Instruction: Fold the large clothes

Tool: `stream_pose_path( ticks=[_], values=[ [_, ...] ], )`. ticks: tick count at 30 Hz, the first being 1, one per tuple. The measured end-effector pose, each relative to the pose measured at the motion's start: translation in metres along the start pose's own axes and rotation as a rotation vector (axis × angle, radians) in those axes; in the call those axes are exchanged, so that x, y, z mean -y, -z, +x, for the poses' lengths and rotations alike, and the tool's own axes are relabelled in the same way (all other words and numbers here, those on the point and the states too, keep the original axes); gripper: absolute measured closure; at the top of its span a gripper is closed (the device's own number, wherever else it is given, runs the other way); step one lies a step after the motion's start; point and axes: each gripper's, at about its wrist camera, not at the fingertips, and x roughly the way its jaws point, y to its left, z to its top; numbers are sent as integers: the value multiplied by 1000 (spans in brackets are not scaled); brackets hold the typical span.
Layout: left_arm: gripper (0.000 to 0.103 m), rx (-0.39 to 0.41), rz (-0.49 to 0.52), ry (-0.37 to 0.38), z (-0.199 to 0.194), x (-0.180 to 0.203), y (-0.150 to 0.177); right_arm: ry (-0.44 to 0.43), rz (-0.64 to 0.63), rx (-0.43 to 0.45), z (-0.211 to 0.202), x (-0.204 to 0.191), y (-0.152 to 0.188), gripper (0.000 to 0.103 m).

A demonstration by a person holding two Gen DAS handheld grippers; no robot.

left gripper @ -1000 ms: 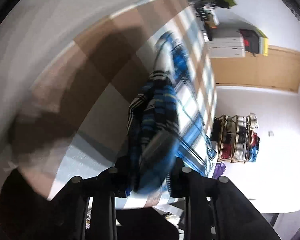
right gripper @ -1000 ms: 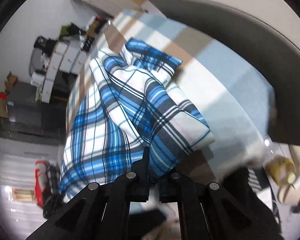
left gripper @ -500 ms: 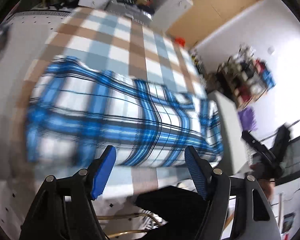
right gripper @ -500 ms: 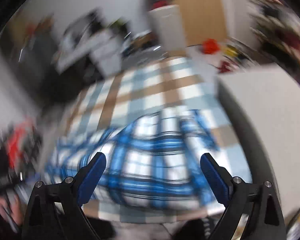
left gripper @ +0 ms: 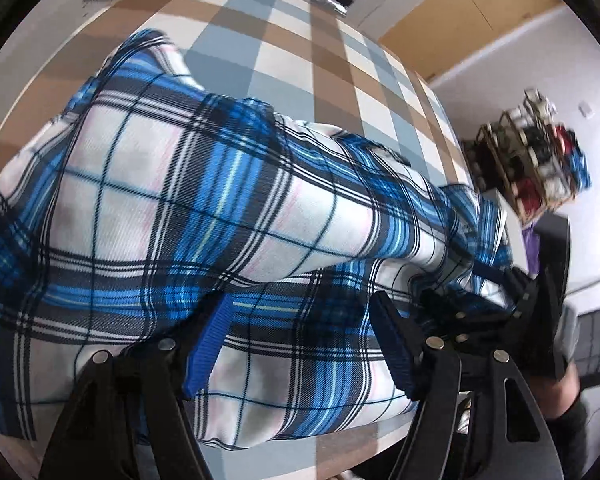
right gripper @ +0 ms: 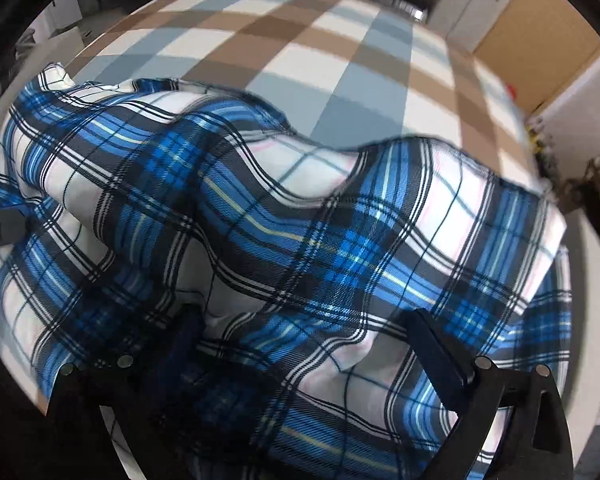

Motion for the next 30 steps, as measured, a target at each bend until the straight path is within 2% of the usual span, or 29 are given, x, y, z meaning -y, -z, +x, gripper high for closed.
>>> stream_pose_path(
  ticks=[2, 4, 6, 8, 9, 11, 13, 16, 19, 22, 24, 26, 28, 30],
  values=[
    [37, 11, -34, 18, -9, -2, 2, -42, 34, 14, -13, 14, -1, 2],
    [37, 52, -55, 96, -27, -2, 6, -89, 82, 94, -37, 29, -2, 2],
    [37, 94, -15, 174, -40, 9, 3, -118, 132, 191, -62, 40, -5, 0],
    [37, 135, 32, 226, -49, 20, 2, -148, 130, 222, -72, 37, -15, 0],
    [37, 154, 50, 218, -51, 24, 2, -150, 123, 216, -70, 31, -21, 0],
    [37, 154, 60, 139, -43, 26, 0, -112, 80, 161, -57, 12, -32, 1],
    [37, 112, 29, 60, -27, 18, -4, 25, 0, 54, -22, -10, -46, 2],
    [37, 73, -26, 16, -14, -1, -10, 116, -37, -22, 13, -21, -54, 0],
    [37, 63, -22, 18, -12, -4, -12, 107, -31, -23, 9, -17, -61, 0],
    [37, 67, -13, -9, -16, -1, -8, 81, 7, 69, -22, 2, -54, 2],
    [37, 99, -26, -1, -25, 7, -1, -10, 81, 109, -45, 23, -39, 2],
    [37, 109, -8, 92, -41, 6, 6, -108, 138, 137, -65, 40, -17, 2],
    [37, 118, 35, 194, -51, 18, 18, -262, 194, 192, -89, 54, 16, 2],
    [37, 110, 92, 237, -54, 32, 30, -407, 231, 215, -100, 56, 40, 1]
  ],
)
